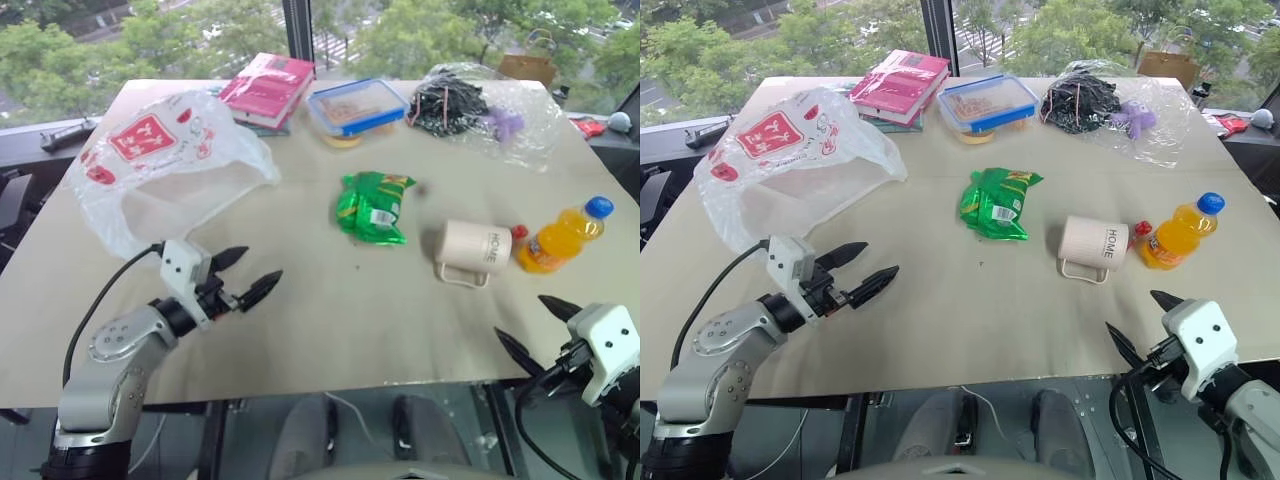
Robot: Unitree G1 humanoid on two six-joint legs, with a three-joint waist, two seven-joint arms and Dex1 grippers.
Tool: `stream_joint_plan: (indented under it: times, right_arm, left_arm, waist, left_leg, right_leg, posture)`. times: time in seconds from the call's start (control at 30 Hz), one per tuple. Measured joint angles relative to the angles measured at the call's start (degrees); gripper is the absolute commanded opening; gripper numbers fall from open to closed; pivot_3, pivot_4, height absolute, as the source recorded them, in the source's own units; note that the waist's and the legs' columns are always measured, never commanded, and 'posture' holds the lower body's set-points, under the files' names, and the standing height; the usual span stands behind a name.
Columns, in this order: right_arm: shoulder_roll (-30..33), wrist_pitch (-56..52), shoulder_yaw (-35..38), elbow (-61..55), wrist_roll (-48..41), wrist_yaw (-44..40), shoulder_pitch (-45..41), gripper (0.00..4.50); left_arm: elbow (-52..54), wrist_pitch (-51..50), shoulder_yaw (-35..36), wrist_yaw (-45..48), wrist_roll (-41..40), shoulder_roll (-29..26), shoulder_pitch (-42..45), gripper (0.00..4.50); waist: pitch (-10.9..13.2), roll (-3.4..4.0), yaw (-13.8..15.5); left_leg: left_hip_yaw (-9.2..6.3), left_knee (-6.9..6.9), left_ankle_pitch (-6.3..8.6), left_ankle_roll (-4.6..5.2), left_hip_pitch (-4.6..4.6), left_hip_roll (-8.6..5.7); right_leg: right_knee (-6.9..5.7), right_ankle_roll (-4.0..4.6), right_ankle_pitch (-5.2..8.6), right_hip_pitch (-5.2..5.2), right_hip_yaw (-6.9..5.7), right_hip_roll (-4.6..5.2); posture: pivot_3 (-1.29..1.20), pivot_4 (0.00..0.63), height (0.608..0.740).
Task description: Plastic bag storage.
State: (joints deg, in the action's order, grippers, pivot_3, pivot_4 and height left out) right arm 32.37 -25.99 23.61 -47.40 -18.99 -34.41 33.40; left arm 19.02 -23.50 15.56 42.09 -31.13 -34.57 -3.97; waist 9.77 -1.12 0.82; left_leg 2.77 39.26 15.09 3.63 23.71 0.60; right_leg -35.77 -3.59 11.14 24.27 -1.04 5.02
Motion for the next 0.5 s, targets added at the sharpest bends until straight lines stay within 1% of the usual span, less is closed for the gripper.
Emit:
stream_joint_plan:
  times: [0.1,0.23,0.37,0.43,0.5]
  right_arm:
    - [-0.02,0.56,-0.2,0.44,0.11,-0.18,-0.14,4.44]
    - [-0.12,1.19,-2.01,1.47,0.27,-0.08,-3.25,4.44]
    - [-0.57,2.0,-2.14,1.39,-0.4,-0.12,-5.0,4.44]
    - [-0.89,2.59,-2.55,0.63,-1.39,-0.27,-5.78,4.44]
    - [-0.89,2.75,-3.17,-2.0,-3.84,-0.64,-8.45,4.44]
  left_arm:
    - [0.01,-0.17,-0.01,-0.15,-0.23,0.02,0.12,4.5]
    - [1.91,-2.0,-0.05,-2.83,-1.77,1.28,2.17,4.5]
    - [2.99,-2.83,-0.15,-4.95,-2.17,1.62,3.44,4.5]
    - [3.02,-2.84,-0.34,-6.98,-0.66,1.65,4.12,4.5]
    - [3.0,-2.27,-0.52,-12.23,4.34,1.87,7.22,4.5]
  waist:
    - [0.0,-0.01,0.0]
    - [0.0,-0.01,0.0]
    - [0.0,0.0,0.01]
    - [0.0,0.0,0.01]
    - [0.0,-0.02,0.02]
  left_leg:
    - [0.0,0.0,0.0,0.0,0.0,0.0]
    - [0.0,0.01,0.0,0.0,-0.01,0.0]
    - [-0.01,-0.01,0.0,0.01,0.0,0.0]
    - [-0.01,-0.01,-0.01,0.01,0.0,-0.01]
    - [-0.01,0.02,-0.01,0.0,-0.01,-0.01]
  right_leg:
    - [0.0,0.0,0.0,0.0,0.0,0.0]
    - [0.0,0.0,0.0,0.0,0.0,0.0]
    - [0.0,0.02,0.0,0.0,-0.01,-0.04]
    - [0.0,0.01,0.0,-0.01,-0.01,-0.04]
    - [0.0,0.0,-0.01,-0.03,-0.01,-0.06]
  posture:
    - [0.0,0.15,0.74]
    - [0.0,0.15,0.74]
    - [0.0,0.15,0.74]
    - [0.0,0.15,0.74]
    - [0.0,0.15,0.74]
